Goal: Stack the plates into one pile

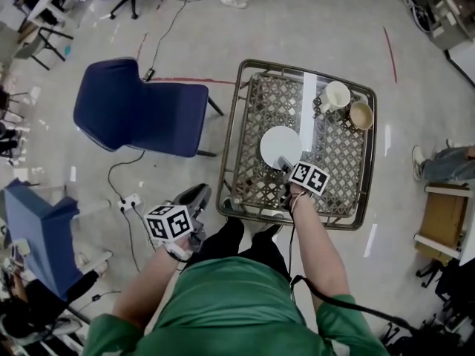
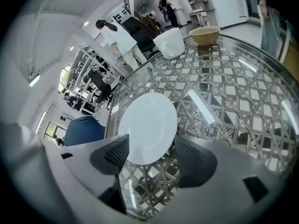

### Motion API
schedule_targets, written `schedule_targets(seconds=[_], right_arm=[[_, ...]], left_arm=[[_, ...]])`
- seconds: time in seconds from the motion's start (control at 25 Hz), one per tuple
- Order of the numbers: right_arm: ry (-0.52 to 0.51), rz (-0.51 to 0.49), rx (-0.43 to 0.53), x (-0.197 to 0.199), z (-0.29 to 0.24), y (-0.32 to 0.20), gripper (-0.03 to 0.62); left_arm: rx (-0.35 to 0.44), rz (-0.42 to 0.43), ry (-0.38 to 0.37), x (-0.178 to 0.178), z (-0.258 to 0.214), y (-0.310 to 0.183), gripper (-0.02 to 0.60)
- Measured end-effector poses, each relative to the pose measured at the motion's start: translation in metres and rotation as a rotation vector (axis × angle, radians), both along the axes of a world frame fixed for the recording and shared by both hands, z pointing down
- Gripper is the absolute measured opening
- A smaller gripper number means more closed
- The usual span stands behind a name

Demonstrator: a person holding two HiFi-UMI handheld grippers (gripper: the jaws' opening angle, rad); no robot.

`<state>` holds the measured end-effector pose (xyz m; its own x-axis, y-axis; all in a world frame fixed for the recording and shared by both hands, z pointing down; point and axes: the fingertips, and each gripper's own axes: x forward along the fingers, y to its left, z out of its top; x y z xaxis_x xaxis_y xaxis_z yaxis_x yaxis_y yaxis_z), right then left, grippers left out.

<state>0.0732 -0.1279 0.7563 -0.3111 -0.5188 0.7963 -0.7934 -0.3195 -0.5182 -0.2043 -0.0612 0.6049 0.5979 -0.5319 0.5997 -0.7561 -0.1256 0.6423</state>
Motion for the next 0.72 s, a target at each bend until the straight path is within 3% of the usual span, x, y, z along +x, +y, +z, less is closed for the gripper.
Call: schedule_targets(seconds=[0.24,0.4,0.44,0.52,0.6,0.72], right_arm=[[0.011,0.047,0.004,0.011,-0.007,0.004,0.301],[0.027,0.047,0.072,0.023,-0.033,0.006,0.299],[0.016,0.043,0.107,0.025,-0.045,0.005,0.261],[-0.026,0.049,0.189,0.029,-0.075,0.0,0.109],[-0.048,0.044,0.263,0.031,-0.108,-0.003,0.077],[-0.003,-0.041,0.359,0.027,-0.157,-0.004,0.055]], left_arm=[[0.011,0.009,0.003,-0.003,-0.003,-0.006,0.067],[0.033,0.012,0.014,0.003,-0.007,-0.014,0.067],[0.044,0.012,0.017,0.006,-0.009,-0.017,0.067],[0.07,0.013,0.029,0.016,-0.018,-0.024,0.067],[0.1,0.011,0.048,0.026,-0.031,-0.032,0.067],[0.152,0.013,0.078,0.041,-0.057,-0.042,0.067]])
